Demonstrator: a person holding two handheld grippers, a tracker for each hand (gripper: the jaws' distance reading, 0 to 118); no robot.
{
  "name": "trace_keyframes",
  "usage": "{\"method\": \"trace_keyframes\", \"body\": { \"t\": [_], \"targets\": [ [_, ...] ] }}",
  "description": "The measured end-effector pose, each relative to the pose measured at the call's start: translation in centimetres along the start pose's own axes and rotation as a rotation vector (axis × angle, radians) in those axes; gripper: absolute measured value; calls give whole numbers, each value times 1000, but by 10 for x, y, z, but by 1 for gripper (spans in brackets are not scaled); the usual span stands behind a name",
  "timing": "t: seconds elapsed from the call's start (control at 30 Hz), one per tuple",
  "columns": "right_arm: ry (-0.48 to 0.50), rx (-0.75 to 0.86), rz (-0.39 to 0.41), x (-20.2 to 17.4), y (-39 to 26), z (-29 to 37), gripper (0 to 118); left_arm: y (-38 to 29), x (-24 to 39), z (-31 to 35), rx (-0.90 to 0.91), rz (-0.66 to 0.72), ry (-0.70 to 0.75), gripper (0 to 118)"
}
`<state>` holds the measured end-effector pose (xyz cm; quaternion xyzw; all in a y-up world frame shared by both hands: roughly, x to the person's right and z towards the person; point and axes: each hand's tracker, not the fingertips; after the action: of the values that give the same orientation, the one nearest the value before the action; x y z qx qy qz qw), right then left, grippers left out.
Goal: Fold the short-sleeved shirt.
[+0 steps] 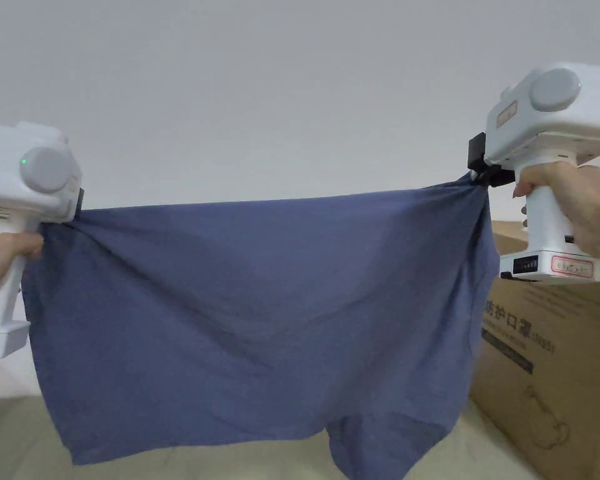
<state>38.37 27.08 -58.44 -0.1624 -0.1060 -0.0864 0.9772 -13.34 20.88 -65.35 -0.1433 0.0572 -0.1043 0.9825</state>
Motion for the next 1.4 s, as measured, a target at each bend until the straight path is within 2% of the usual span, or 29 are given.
{"method": "trace_keyframes", "body": {
  "t": [0.07, 0.2, 0.33, 0.47, 0.53, 0.63, 0.73, 0.87, 1.0, 1.13, 1.27, 1.33, 1.37, 1.4],
  "targets": [
    [-12, -75, -19, 5, -32, -29, 1, -35, 14, -22, -68, -13, -12, 3],
    [-54, -239, 24, 11, -113, -101, 1, -125, 54, -78, -231, -117, -10, 3],
    [-100, -399, 49, 20, -213, -174, 1, -227, 97, -132, -406, -149, -27, 3],
    [-145, -554, 31, 38, -309, -217, 1, -314, 127, -161, -544, -213, -65, 3],
    [-126, -628, 32, 49, -353, -225, 1, -352, 129, -175, -604, -237, -94, 3],
    [-121, -659, 52, 57, -397, -209, 0, -382, 120, -169, -642, -214, -93, 3],
    [-92, -672, 8, 69, -418, -176, 1, -396, 100, -146, -615, -106, -134, 3],
    [-62, -628, -19, 79, -425, -116, 1, -406, 69, -94, -606, -100, -171, 3],
    [-24, -607, 40, 79, -435, -32, 1, -419, 36, -14, -576, -99, -224, 3],
    [-4, -620, -11, 90, -471, 55, 1, -444, 12, 79, -567, -136, -203, 3],
    [-29, -672, 3, 100, -517, 126, 0, -481, -3, 158, -632, -101, -220, 3],
    [-23, -699, -20, 106, -538, 163, 1, -499, -9, 198, -644, -109, -211, 3],
    [-24, -705, -29, 99, -516, 124, 0, -505, -11, 211, -648, -114, -211, 3],
    [-21, -709, -40, 99, -516, 124, 0, -512, -14, 225, -654, -122, -211, 3]
  ]
}}
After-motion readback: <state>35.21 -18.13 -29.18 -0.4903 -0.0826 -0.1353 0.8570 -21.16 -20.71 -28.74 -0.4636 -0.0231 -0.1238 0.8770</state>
